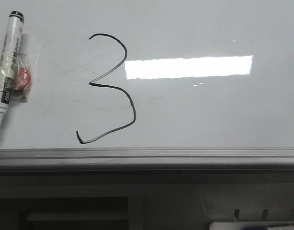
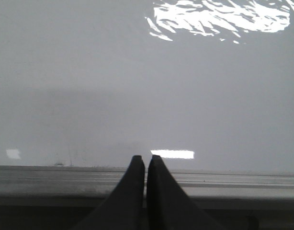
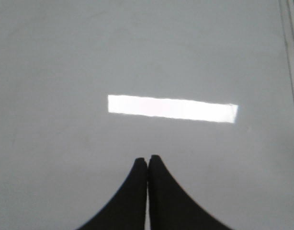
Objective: Write number 3 on whiteboard
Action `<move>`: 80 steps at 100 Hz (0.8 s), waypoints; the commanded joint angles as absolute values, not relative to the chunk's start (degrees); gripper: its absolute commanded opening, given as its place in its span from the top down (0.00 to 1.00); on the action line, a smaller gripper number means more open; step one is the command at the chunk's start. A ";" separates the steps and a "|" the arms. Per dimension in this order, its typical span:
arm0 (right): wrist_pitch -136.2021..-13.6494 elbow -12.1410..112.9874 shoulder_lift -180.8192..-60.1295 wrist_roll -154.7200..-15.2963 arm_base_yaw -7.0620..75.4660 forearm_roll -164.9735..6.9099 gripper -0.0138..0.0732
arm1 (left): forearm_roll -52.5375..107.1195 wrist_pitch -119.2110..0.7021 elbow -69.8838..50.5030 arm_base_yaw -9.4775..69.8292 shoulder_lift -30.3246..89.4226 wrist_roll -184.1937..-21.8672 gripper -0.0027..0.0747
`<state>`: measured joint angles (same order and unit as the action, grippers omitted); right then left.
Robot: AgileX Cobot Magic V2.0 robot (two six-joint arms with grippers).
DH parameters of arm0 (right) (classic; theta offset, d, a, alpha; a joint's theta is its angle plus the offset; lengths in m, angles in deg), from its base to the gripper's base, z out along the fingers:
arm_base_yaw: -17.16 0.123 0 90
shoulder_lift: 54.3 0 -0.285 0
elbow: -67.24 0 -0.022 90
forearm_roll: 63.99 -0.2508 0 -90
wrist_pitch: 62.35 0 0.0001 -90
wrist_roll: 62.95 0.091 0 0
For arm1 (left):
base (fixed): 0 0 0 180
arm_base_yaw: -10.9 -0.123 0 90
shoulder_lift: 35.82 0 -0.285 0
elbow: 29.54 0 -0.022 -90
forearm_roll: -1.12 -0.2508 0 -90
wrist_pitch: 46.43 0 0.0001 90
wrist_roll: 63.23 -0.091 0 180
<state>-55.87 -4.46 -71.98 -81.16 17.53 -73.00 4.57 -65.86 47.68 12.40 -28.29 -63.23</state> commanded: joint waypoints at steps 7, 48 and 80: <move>-55.14 -3.44 -71.70 -81.10 15.00 -69.57 0.89 | 4.92 -63.40 48.35 12.29 -29.70 -62.68 0.99; -65.27 -12.14 -65.09 -69.87 14.42 -60.12 0.89 | 4.92 -63.40 48.35 12.29 -29.70 -62.68 0.99; -79.79 -12.14 -60.51 -69.74 14.05 -58.76 0.89 | 5.03 -63.28 48.35 12.29 -29.70 -62.68 0.99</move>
